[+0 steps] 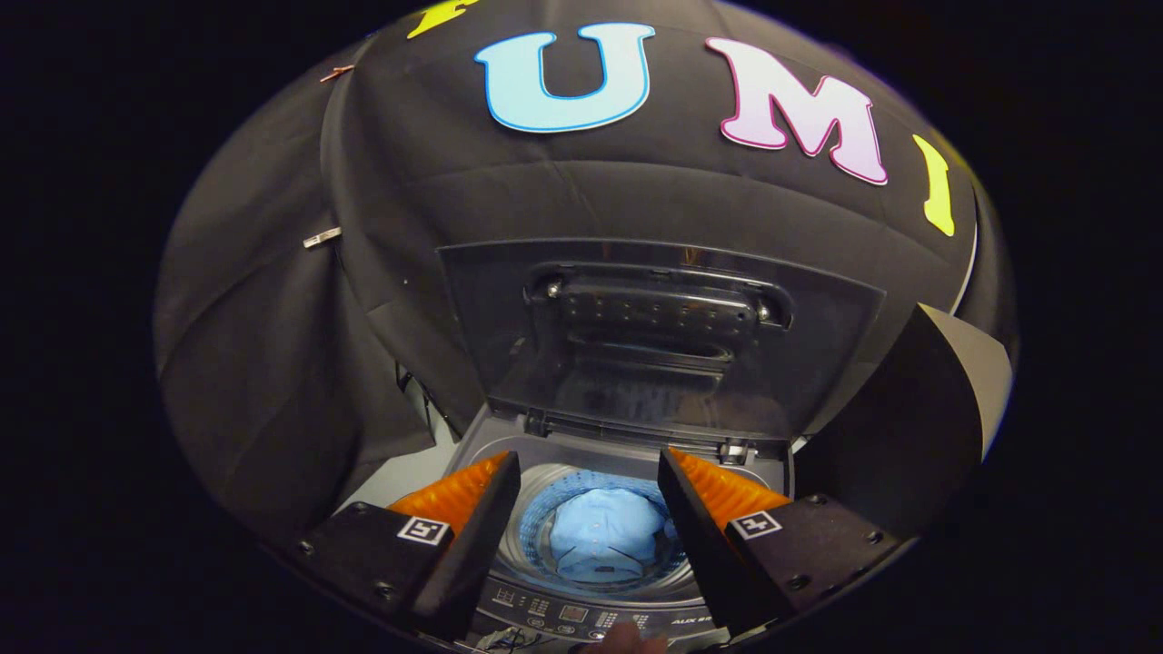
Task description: Put the clothes into the washing machine and then close the washing machine lid.
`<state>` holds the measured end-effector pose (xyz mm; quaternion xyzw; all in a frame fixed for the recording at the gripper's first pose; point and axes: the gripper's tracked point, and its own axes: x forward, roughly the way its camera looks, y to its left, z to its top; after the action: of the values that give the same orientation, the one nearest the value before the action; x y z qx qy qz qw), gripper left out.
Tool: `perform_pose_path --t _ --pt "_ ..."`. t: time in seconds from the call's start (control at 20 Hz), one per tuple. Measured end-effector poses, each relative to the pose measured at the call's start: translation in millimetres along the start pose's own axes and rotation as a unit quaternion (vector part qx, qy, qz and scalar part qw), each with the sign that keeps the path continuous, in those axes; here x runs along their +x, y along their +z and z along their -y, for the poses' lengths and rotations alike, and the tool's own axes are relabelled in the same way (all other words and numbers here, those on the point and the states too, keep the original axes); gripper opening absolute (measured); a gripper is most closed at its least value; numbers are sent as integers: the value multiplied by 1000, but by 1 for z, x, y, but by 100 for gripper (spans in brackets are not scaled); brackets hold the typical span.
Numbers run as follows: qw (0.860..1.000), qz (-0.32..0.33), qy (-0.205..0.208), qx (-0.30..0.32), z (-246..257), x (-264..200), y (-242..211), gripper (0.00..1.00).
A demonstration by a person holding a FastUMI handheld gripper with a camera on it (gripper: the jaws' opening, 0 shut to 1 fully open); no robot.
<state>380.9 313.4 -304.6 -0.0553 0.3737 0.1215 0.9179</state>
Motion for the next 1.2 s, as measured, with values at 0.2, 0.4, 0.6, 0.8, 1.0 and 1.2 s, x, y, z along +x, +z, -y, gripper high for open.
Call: perform_pose_path --t 0.2,0.4,0.6,0.8,1.0,1.2 --pt "999 33 -9 11 9 -14 26 96" --pt "996 78 -6 33 17 -32 72 96" --pt "989 139 -36 33 41 -40 127 96" --pt "984 168 -37 49 58 -33 167 96" --pt "981 153 -53 106 89 2 178 96" --pt "983 123 -69 118 105 36 169 96"
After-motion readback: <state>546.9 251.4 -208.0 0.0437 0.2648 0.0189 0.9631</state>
